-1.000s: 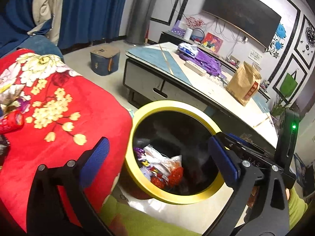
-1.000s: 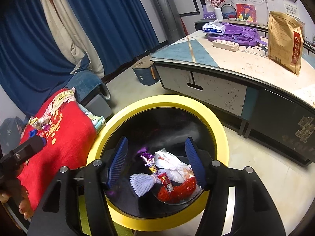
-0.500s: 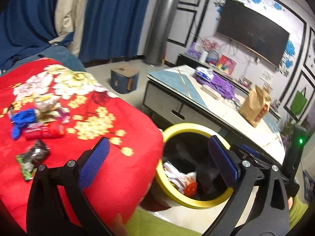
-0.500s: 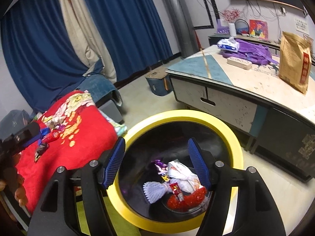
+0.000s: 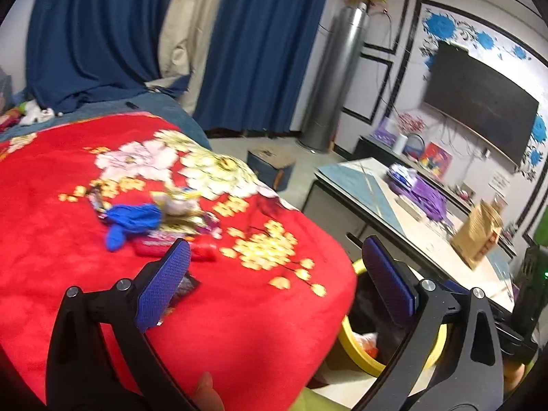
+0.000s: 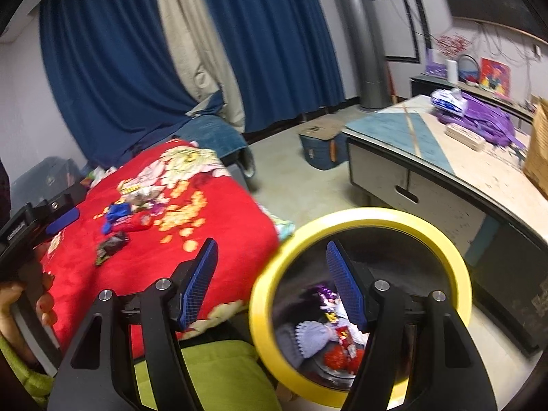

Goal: Collect trash
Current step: 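Move both open tools back over the trash on the bed, then grasp the yellow-white wrapper with the right gripper while the left grasps the blue glove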

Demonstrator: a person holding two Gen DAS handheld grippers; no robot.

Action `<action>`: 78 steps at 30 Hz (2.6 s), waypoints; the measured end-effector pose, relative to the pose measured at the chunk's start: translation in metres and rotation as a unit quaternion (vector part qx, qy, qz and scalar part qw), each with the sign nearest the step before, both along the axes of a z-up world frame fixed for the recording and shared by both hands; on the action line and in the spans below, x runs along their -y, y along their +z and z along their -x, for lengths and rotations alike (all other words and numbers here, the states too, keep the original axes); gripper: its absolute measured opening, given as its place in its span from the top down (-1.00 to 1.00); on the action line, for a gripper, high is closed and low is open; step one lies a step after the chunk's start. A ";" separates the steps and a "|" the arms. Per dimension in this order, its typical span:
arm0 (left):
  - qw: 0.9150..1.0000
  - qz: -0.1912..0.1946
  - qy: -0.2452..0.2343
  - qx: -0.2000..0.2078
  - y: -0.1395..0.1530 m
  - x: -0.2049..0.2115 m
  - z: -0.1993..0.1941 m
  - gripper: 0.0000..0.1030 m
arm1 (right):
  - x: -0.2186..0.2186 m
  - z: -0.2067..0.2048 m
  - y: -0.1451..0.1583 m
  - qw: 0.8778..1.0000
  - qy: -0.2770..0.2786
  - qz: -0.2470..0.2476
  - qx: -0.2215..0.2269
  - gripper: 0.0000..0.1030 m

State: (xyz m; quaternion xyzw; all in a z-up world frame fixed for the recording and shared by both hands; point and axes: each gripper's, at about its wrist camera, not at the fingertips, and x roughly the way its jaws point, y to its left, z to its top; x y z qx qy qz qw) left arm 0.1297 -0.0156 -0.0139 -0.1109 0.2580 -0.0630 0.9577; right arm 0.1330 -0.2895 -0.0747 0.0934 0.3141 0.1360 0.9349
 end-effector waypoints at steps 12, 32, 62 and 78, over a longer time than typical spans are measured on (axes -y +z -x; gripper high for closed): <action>0.997 0.015 0.065 0.034 0.015 -0.054 0.018 -0.79 | -0.058 -0.009 0.031 0.998 0.066 0.014 0.021 -0.24; 0.987 0.046 0.155 -0.004 -0.008 -0.138 0.020 -0.79 | -0.166 -0.043 0.049 0.987 0.157 0.029 0.030 -0.24; 0.967 0.215 0.061 -0.124 -0.090 -0.173 -0.036 0.53 | -0.273 -0.142 0.005 0.978 0.198 0.047 -0.050 -0.24; 0.961 0.242 0.051 -0.127 -0.098 -0.178 -0.035 1.00 | -0.297 -0.164 -0.016 0.983 0.162 0.052 -0.063 0.08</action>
